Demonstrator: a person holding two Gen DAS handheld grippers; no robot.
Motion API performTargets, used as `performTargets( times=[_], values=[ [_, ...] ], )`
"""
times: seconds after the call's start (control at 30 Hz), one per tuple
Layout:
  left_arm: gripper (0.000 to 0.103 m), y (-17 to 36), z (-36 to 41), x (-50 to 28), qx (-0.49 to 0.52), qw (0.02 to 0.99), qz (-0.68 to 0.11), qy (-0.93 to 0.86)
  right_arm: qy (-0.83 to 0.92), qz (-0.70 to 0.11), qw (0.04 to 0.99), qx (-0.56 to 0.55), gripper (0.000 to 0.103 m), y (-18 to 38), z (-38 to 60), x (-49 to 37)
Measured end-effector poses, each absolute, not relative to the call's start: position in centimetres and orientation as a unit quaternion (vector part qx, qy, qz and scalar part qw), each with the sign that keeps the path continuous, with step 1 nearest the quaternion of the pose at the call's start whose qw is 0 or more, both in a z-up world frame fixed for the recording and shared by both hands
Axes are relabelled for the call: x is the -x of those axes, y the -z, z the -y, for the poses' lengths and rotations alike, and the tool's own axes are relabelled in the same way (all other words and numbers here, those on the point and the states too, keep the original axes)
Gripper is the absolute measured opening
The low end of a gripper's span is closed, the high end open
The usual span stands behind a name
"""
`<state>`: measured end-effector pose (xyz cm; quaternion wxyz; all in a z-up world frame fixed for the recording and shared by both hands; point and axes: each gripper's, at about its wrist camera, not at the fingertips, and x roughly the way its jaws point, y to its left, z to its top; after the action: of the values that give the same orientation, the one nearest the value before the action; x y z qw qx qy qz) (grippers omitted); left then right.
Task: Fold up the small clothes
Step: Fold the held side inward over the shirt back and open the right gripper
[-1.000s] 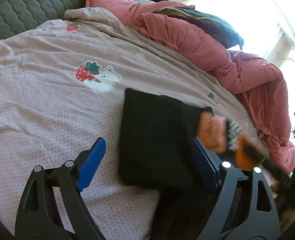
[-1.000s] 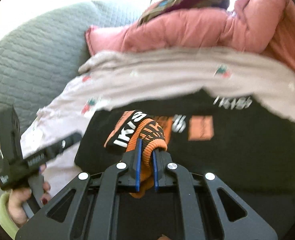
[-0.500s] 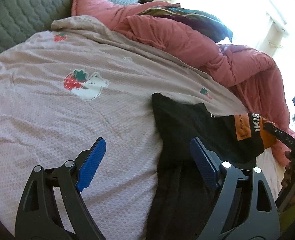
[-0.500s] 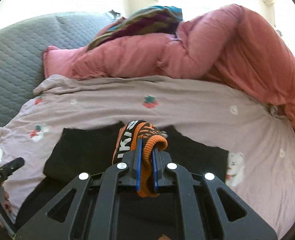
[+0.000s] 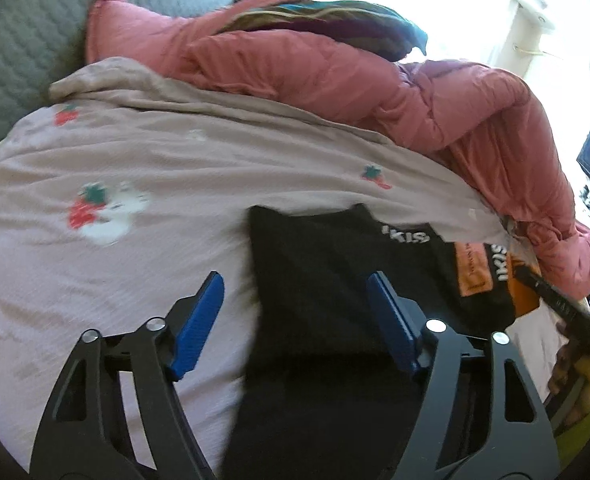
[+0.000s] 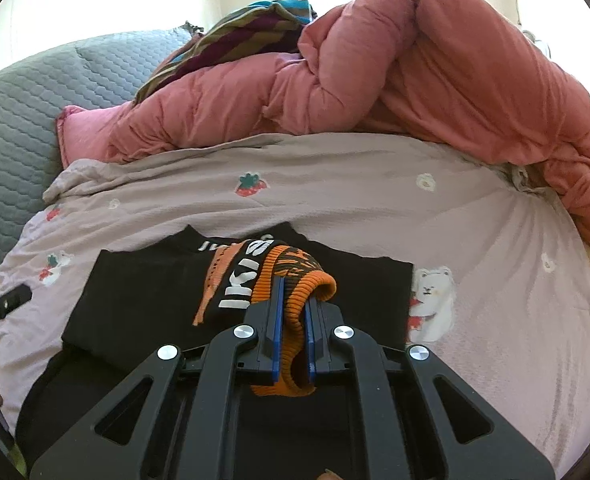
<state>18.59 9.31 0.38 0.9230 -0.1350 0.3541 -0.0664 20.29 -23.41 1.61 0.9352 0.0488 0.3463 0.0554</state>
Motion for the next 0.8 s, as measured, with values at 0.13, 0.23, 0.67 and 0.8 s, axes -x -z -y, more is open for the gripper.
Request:
performTargets(
  times=[0.13, 0.23, 0.67, 0.8],
  values=[
    [0.062, 0.2, -6.4, -21.1, 0.133, 0.913, -0.373, 0.095, -0.054, -0.349, 0.935, -0.043, 0.008, -1.5, 23.5, -20.1],
    [0.062, 1.6, -4.4, -22.8, 0.108, 0.904, -0.397, 0.116, -0.054, -0.349, 0.935, -0.034, 0.008, -1.6, 23.5, -19.9],
    [0.063, 5.9, -3.0, -22.9, 0.055, 0.888, -0.435, 0.14, -0.005, -0.368, 0.929, 0.022, 0.009, 1.2, 23.3, -20.7],
    [0.063, 5.6, -2.4, -22.6, 0.024, 0.892, -0.431, 0.134, 0.062, -0.399, 0.914, 0.039, 0.009, 3.1, 24.3, -21.4]
  ],
)
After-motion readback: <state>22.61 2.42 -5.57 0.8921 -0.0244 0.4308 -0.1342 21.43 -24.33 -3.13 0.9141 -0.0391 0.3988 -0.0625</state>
